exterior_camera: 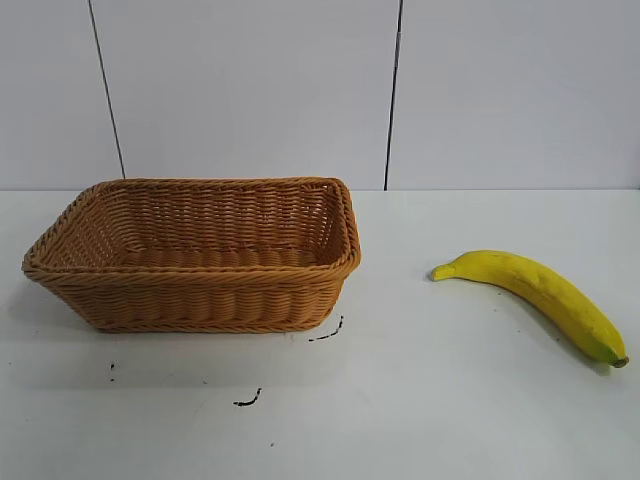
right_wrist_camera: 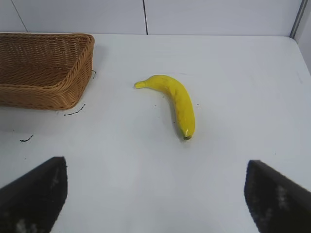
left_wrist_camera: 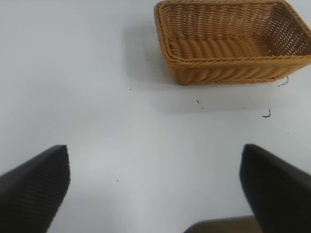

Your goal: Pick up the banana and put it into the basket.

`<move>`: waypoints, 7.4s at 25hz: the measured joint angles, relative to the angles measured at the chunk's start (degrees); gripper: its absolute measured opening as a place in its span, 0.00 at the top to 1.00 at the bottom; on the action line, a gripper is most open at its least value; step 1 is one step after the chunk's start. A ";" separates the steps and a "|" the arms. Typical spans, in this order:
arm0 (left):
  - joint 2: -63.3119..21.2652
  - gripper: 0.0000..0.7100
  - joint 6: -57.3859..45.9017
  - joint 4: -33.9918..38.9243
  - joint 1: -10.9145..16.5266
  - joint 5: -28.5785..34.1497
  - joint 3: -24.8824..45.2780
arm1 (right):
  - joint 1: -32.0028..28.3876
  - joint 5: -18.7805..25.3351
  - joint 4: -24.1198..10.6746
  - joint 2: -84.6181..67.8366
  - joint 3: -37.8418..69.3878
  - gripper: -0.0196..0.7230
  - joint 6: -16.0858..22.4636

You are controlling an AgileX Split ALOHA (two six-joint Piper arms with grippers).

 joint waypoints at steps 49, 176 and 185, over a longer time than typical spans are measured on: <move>0.00 0.03 0.00 0.05 0.00 0.00 0.00 | 0.00 -5.46 -0.04 96.38 -45.48 0.04 -23.70; 0.00 0.03 0.00 0.05 0.00 0.00 0.00 | 33.27 -13.83 -0.61 142.35 -96.35 0.57 -43.46; 0.00 0.03 0.00 0.05 0.00 0.00 0.00 | 33.27 -13.88 1.33 141.64 -96.35 0.08 -40.81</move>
